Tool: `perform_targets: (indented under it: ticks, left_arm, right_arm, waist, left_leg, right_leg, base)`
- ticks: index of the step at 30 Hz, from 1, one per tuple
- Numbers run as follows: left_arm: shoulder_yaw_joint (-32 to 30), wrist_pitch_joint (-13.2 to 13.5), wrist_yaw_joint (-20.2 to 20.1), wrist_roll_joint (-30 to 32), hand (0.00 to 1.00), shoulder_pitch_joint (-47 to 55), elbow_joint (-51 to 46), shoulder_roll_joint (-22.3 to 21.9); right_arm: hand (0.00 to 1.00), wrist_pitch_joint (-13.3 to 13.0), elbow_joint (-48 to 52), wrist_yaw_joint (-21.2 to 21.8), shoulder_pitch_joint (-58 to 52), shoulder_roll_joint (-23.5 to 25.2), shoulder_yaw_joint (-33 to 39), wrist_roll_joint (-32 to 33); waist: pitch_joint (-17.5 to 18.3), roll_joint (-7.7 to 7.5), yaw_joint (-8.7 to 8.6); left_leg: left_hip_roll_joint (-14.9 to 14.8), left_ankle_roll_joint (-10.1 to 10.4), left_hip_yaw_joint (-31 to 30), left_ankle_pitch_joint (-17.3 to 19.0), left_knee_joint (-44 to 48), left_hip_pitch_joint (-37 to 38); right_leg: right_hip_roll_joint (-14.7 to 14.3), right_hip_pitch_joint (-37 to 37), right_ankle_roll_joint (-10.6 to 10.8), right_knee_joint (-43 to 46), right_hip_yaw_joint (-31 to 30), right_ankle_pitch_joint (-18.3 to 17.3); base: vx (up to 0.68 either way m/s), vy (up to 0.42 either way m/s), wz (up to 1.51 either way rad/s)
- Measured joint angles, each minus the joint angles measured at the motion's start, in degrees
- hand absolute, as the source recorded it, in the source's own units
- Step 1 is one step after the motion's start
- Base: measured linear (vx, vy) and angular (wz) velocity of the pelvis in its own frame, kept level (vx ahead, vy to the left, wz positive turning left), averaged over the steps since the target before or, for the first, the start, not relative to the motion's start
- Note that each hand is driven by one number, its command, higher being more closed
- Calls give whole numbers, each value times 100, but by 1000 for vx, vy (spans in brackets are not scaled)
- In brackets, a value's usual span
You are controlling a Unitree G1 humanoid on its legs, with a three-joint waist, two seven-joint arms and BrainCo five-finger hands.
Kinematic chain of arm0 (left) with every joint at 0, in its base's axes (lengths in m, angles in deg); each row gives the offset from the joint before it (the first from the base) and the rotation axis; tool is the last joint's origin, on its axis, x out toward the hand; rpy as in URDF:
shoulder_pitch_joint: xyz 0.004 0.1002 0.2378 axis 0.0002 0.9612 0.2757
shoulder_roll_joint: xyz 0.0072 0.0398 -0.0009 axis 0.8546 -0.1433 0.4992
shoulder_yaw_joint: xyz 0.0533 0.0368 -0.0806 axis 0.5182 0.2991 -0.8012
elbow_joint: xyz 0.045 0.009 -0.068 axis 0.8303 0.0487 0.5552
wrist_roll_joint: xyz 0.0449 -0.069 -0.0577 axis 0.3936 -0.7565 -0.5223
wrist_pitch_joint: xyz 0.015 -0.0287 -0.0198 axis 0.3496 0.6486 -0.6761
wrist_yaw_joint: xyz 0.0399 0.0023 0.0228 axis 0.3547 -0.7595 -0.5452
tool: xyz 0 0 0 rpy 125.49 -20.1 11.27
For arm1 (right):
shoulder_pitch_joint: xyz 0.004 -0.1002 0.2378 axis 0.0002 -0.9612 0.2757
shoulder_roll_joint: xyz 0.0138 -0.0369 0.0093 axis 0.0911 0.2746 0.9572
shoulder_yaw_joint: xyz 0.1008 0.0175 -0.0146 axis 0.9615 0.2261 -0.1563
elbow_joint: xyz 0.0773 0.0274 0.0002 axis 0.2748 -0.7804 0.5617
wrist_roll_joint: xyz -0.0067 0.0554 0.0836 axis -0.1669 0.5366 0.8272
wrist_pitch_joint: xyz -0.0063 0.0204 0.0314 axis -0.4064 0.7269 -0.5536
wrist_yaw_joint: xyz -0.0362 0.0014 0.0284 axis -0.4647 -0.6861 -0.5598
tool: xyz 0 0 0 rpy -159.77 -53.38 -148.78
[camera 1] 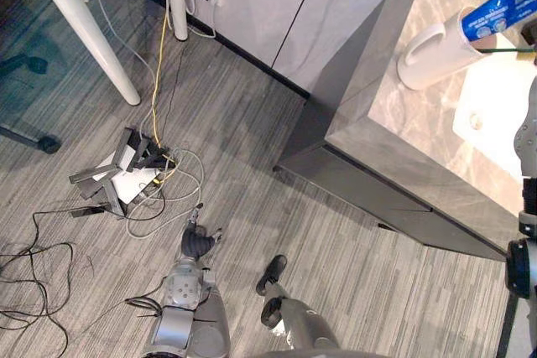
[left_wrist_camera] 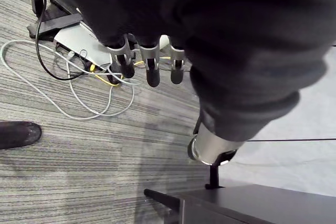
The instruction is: Organize washtable
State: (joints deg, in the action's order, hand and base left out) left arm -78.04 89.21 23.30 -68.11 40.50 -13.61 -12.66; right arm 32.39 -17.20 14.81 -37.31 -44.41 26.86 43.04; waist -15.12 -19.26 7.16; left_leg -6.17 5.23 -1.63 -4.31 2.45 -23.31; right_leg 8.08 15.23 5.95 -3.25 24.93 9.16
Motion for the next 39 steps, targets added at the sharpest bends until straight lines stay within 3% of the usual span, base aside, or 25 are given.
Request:
perform_targets:
  ticks: [22, 39]
  left_arm:
    - [0, 0, -121, -2, 0, -83, 11, 5]
    - [-7, 1, -127, -13, 0, -84, 11, 8]
  right_arm:
    - [100, -49, 636, -88, -309, 480, 500, -230]
    - [100, -46, 706, -90, -556, 892, 790, -239]
  waist:
    - [-163, 184, -43]
    - [-179, 208, -168]
  left_leg:
    - [37, 1, -20, -5, 7, -133]
    - [109, -2, 6, -3, 68, -271]
  right_leg:
    - [42, 112, 1, 13, 83, 0]
    - [117, 236, 1, 13, 46, 1]
  base:
    - [1, 1, 0]
    - [-1, 2, 0]
